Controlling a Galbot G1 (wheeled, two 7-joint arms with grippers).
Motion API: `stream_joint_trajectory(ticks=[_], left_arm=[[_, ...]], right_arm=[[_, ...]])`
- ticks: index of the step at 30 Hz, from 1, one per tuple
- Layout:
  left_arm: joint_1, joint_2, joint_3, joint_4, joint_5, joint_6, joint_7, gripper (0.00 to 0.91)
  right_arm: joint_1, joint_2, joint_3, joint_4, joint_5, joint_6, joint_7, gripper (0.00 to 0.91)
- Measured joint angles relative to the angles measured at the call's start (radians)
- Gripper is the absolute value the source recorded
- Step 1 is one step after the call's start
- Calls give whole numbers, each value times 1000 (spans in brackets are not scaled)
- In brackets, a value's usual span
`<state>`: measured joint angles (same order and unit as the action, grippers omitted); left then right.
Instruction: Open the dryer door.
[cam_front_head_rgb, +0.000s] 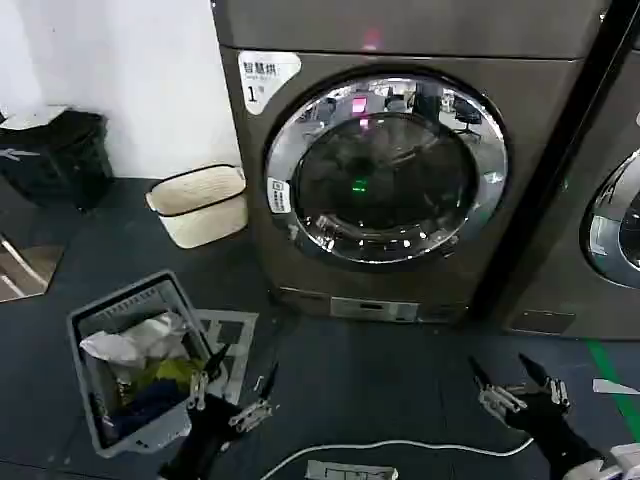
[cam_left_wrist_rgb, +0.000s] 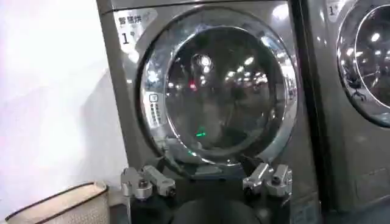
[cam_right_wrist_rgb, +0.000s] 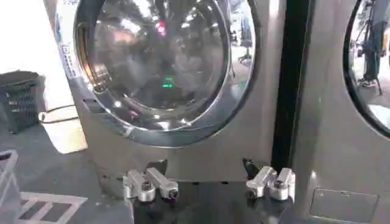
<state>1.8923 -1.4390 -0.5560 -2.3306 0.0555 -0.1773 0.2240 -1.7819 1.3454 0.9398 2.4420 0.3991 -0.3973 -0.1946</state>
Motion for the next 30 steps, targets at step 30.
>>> stream_joint_trajectory(ticks=[30], left_arm=[[13,-2,-2,-21,6,-7,26,907]], right_arm=[[493,-402,-316,-301,180,203,8,907]])
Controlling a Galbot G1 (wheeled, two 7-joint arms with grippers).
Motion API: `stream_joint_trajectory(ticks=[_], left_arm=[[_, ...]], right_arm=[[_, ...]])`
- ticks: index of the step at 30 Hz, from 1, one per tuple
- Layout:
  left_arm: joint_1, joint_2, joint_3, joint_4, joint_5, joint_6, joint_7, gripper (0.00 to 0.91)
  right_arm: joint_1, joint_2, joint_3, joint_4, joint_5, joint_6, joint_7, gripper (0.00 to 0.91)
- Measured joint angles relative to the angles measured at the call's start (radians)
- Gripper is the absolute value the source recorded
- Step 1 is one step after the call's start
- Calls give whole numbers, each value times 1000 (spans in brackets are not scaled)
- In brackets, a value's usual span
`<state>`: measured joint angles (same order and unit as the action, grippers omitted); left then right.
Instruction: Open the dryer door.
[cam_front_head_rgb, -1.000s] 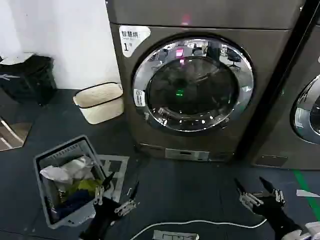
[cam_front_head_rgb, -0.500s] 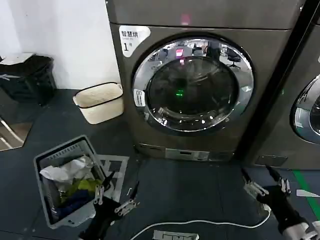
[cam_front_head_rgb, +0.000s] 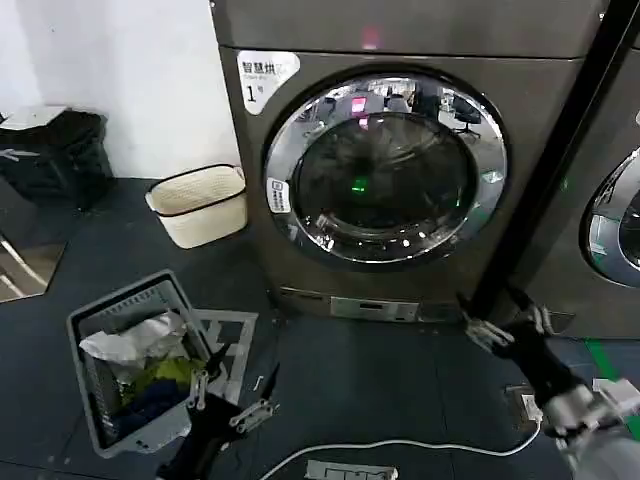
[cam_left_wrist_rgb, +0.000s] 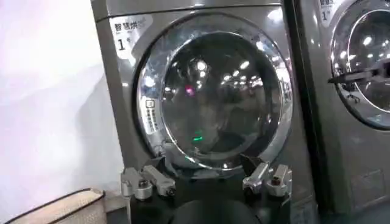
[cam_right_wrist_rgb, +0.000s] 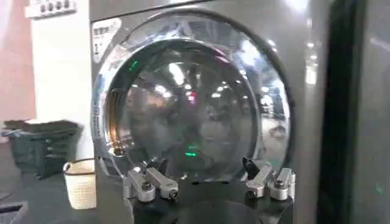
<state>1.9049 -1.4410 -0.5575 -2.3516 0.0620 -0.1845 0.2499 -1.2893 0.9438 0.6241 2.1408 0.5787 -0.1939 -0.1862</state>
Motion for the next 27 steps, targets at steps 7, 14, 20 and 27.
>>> stream_joint_trajectory(ticks=[7,14,20,27], left_arm=[[2,0,-1,-6,1,-3,5,907],[0,-2,-1,4,4,-4,9,907],[-3,-9,-1,6,7,-5,11,907],[-5,-9,-2,7,7,-6,16,907]], right_arm=[[166,-49,-140,-88,13,11,-22,907],[325,-52,-274,-159,15,14,-20,907],[437,-32,-375,-214,17,14,-18,907],[564,-6,-482,-300,26,19,-25,907]])
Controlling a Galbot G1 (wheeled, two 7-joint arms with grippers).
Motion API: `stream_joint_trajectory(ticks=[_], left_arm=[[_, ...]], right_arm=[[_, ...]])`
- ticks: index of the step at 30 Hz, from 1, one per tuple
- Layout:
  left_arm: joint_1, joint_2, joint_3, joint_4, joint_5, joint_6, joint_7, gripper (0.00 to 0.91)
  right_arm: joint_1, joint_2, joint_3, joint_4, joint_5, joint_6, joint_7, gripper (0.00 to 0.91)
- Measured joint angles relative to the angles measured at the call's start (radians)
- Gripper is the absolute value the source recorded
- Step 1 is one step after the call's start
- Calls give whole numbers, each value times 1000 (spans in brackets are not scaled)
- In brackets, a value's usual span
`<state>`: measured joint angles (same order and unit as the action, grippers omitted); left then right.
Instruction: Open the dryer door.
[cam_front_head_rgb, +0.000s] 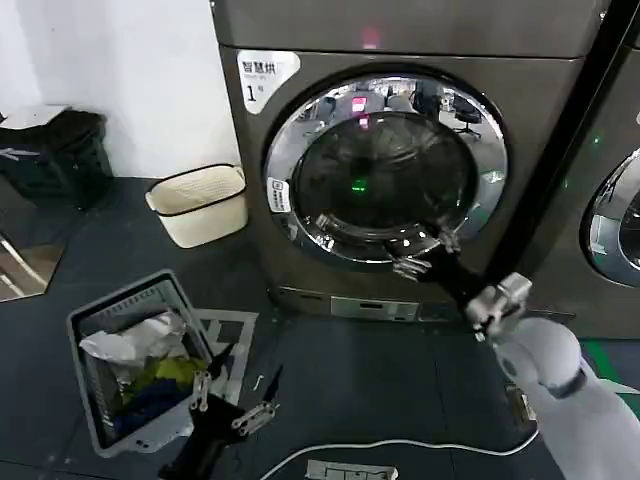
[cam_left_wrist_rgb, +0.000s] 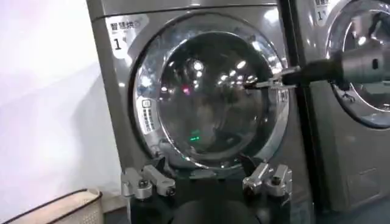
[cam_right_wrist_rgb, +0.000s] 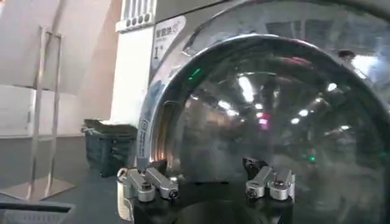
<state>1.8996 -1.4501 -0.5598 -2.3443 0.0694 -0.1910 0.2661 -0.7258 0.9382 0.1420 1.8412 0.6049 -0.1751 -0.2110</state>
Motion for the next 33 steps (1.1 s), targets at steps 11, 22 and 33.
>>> stream_joint_trajectory(ticks=[11,22,33], left_arm=[[-7,0,-3,9,0,-1,3,907],[-17,-2,-21,15,-11,-1,5,907],[-25,2,-23,22,-20,0,8,907]], right_arm=[[180,74,-151,-138,-5,1,-13,907],[294,157,-258,-243,-20,5,-23,907],[353,230,-313,-324,-48,14,-30,907]])
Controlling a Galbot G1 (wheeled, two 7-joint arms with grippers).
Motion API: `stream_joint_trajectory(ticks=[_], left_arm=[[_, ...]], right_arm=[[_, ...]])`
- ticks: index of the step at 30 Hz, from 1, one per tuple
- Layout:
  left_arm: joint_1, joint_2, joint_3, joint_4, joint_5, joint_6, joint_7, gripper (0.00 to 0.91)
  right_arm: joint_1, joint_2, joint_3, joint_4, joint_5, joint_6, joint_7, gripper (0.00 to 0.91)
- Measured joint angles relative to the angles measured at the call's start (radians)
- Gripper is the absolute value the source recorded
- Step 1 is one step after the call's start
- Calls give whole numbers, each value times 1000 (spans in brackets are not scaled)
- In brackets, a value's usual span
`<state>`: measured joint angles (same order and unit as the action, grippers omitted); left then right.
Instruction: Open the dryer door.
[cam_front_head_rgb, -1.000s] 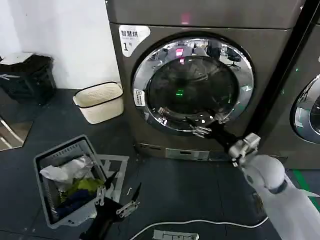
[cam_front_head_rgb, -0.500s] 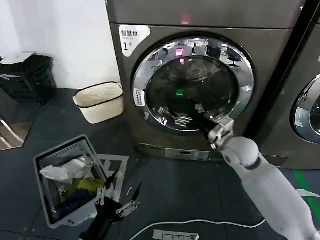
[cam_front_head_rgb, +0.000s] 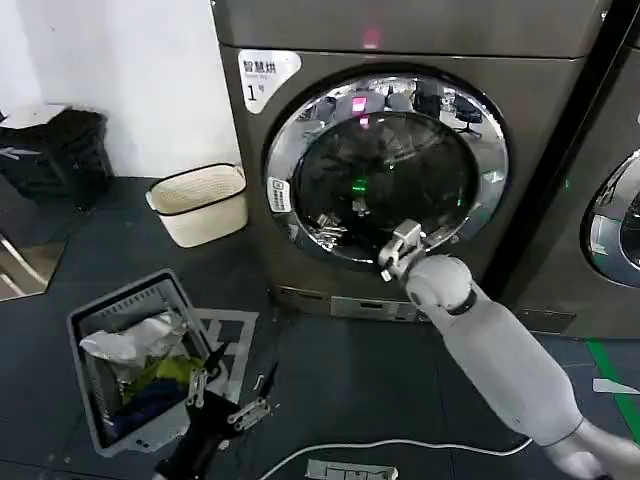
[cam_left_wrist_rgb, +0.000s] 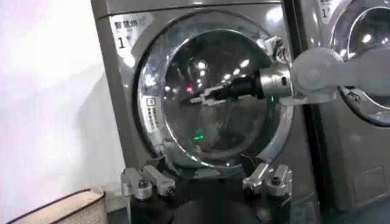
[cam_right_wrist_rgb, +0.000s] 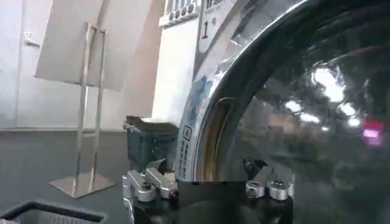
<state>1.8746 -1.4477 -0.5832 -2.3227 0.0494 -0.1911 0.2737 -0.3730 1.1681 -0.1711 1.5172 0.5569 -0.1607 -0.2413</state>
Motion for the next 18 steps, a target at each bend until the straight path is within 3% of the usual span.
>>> stream_joint_trajectory(ticks=[18], left_arm=[[-5,3,-2,11,-5,1,2,907]], right_arm=[[93,129,-37,-206,-57,36,-31,907]])
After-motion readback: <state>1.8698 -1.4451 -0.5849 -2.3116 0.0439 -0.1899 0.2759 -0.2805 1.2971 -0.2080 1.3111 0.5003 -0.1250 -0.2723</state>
